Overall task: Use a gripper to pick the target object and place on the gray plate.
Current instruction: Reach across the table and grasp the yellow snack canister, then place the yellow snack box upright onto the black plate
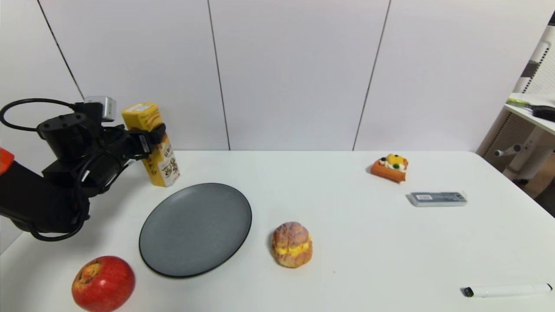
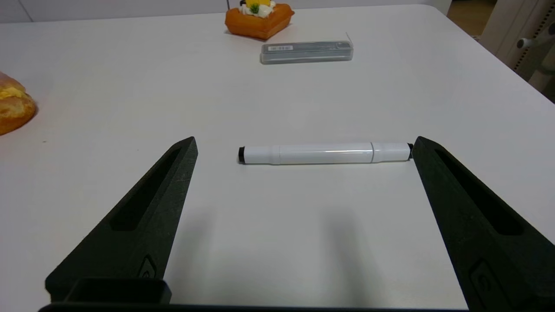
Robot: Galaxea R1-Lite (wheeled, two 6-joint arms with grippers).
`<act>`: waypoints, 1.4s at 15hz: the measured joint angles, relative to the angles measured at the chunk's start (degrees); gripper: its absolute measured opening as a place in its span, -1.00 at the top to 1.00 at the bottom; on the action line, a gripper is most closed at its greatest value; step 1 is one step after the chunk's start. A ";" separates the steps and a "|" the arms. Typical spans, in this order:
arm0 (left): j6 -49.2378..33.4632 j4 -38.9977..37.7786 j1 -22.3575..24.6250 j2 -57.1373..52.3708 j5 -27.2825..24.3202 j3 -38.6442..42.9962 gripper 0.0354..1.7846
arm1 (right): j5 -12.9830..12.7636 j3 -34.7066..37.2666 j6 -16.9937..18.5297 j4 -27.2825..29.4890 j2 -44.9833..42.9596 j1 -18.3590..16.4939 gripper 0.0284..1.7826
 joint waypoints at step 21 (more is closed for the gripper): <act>1.15 0.13 -1.58 2.71 -0.39 -3.79 0.09 | 0.00 0.00 0.00 -0.02 0.00 0.02 -0.92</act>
